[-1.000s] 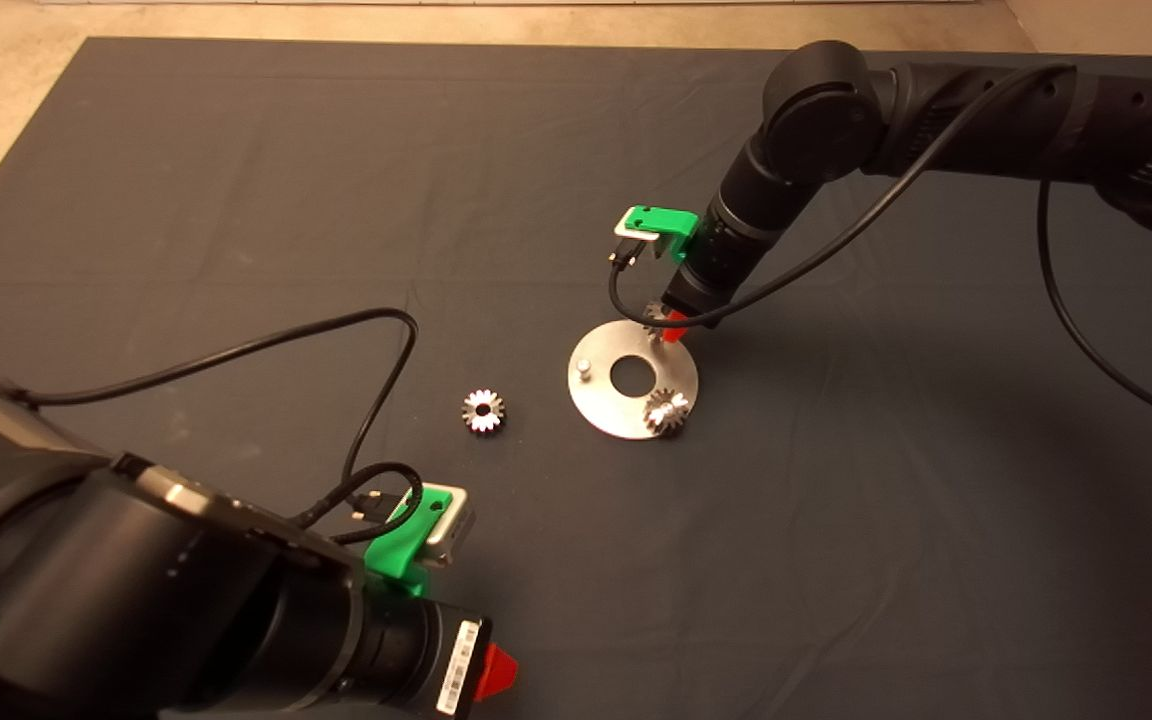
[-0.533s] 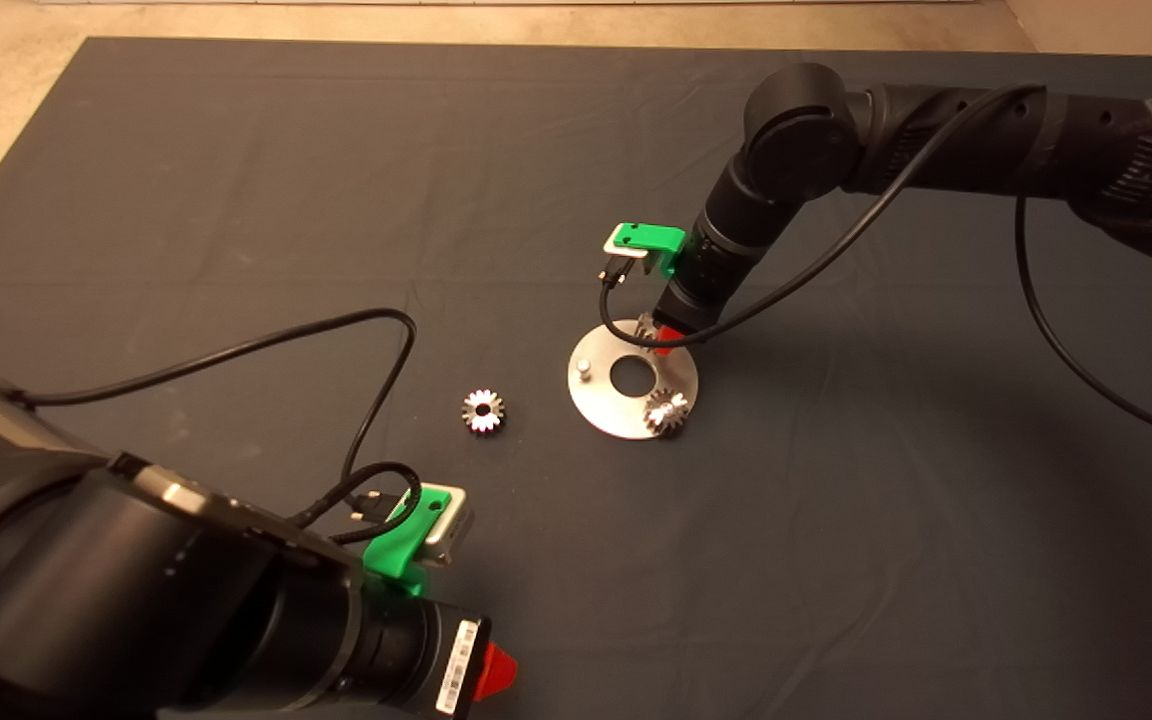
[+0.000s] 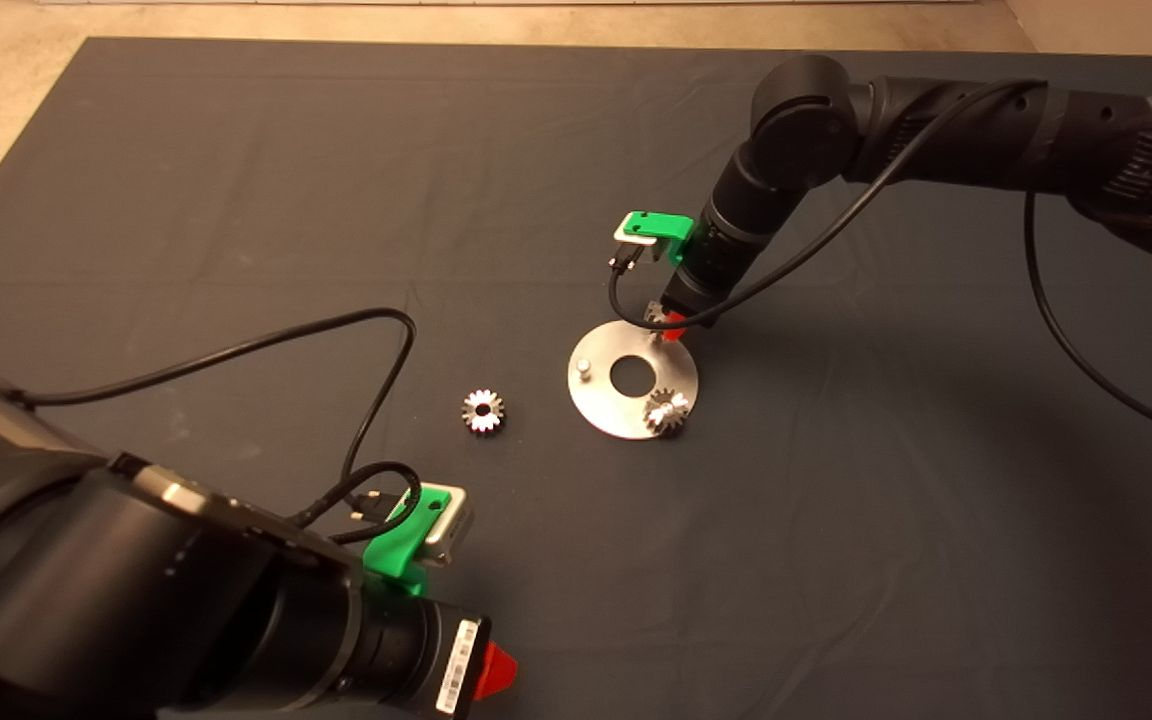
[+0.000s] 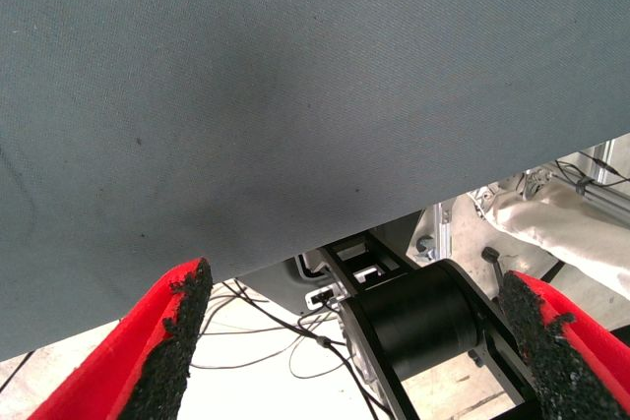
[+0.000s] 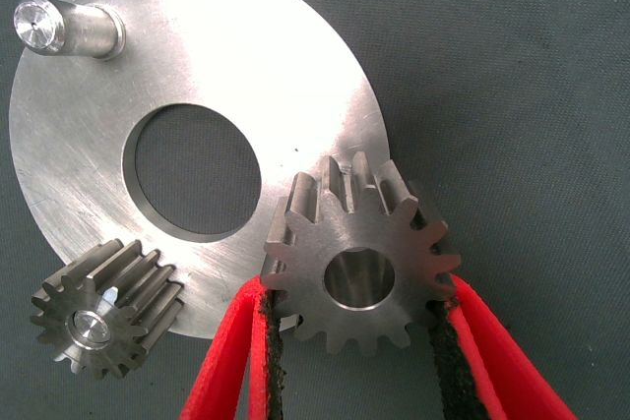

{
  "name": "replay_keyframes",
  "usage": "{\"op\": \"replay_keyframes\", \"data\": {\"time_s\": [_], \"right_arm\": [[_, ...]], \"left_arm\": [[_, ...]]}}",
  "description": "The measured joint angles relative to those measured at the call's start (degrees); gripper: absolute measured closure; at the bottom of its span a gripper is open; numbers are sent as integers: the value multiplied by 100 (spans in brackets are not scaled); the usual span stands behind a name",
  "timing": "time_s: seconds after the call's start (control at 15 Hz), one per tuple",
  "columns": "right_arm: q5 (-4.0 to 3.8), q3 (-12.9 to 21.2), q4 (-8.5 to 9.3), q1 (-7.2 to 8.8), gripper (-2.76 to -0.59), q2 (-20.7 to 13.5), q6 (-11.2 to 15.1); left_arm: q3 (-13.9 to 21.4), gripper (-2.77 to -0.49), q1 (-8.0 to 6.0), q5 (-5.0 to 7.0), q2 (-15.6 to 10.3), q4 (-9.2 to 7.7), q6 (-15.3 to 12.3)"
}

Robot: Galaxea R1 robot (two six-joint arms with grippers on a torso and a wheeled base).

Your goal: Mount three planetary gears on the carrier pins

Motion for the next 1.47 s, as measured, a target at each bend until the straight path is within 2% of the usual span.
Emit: {"op": "replay_keyframes", "data": {"time_s": [0.67,0.8,1.2,1.47], "right_arm": [[1,-2,-4,-33,-81,48,-2],[-4,-6,-49,-57,-81,66,-6],[-17,-30,-63,-79,-80,72,-254],[-85,-122,-54,-80,-81,99,-406]], "left_arm": [[0,-207,0,0,0,0,1],[0,-207,0,0,-11,0,2],[0,-207,-1,0,-29,0,0],[0,-207,0,0,-30,0,1]]}}
